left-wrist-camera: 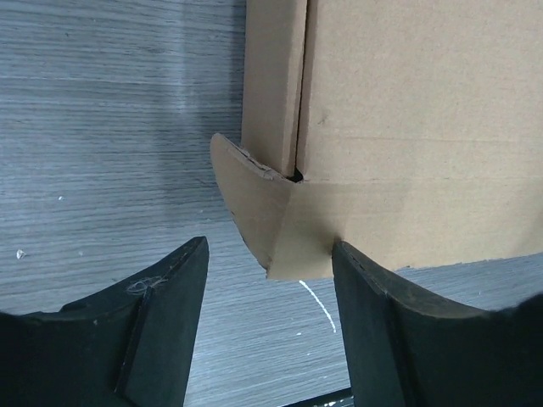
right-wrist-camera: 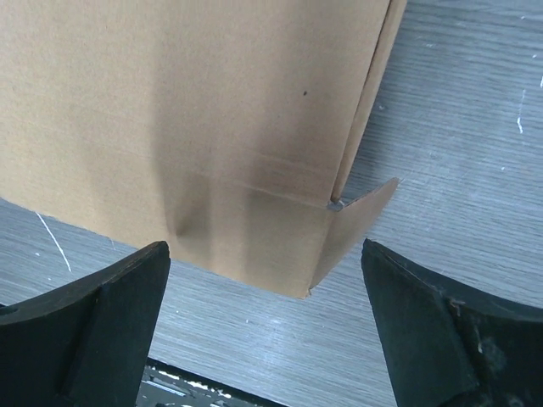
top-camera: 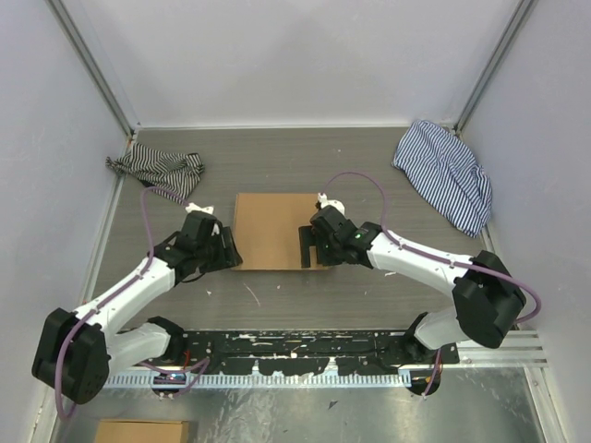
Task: Fold the paper box
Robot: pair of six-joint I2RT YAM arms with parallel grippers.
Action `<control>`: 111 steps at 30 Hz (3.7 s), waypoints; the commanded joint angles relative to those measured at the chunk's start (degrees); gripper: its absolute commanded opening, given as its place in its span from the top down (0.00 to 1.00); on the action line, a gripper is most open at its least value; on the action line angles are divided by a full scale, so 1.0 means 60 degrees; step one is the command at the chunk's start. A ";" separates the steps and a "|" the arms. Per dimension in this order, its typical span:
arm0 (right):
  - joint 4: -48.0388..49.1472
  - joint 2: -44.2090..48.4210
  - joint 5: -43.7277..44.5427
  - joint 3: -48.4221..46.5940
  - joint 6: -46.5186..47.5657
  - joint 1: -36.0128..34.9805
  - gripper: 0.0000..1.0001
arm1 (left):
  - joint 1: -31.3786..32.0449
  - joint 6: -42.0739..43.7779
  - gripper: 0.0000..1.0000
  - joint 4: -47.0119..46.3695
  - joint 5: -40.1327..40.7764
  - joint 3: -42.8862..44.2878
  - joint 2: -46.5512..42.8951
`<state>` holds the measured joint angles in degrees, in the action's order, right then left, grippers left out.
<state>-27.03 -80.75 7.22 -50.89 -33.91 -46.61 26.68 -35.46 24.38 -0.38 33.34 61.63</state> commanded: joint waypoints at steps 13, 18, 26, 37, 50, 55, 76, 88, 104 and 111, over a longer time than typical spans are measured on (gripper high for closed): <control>0.1075 0.0271 -0.0322 -0.0064 0.0026 0.0142 0.00 | -0.0008 0.0399 0.30 -0.0918 0.0057 0.0139 -0.0369; 0.1220 0.0246 -0.0422 -0.0016 0.0074 0.0158 0.00 | -0.0007 0.0403 0.28 -0.1643 0.0193 -0.0182 -0.0361; 0.1269 0.0362 -0.0324 0.0193 -0.0184 0.0253 0.00 | -0.0008 0.0348 0.27 -0.1966 0.0042 -0.0211 0.0100; 0.0945 0.0177 -0.0551 0.0223 -0.0303 0.0271 0.00 | -0.0008 0.0294 0.27 -0.2193 -0.0373 -0.0141 0.0495; 0.0846 0.0294 -0.1037 0.0449 -0.0366 0.0215 0.11 | -0.0003 0.0086 0.32 -0.1906 -0.1208 0.0004 0.0726; 0.0848 0.0565 -0.1243 0.0364 -0.0312 0.0188 0.19 | -0.0008 -0.0079 0.35 -0.1472 -0.1658 0.0253 0.0475; -0.0345 0.0696 -0.0947 0.0228 -0.0179 0.0151 0.32 | -0.0008 -0.0045 0.42 0.0851 -0.1853 0.1235 0.0174; -0.0285 0.1017 -0.0322 0.0307 -0.0362 0.0138 0.00 | 0.0000 -0.0169 0.22 0.0351 -0.0789 0.0497 -0.0171; 0.0715 0.0817 -0.1503 0.0365 -0.0530 0.0147 0.00 | -0.0006 -0.0855 0.22 -0.1204 -0.2151 -0.0155 -0.0164; 0.0638 0.0819 -0.1784 0.0324 -0.0589 0.0151 0.00 | -0.0005 -0.0782 0.26 -0.0509 -0.2296 0.0087 -0.0361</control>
<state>-25.39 -76.77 -1.48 -48.18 -36.49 -45.54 26.57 -39.94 19.99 -12.05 32.91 61.08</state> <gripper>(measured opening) 0.996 0.755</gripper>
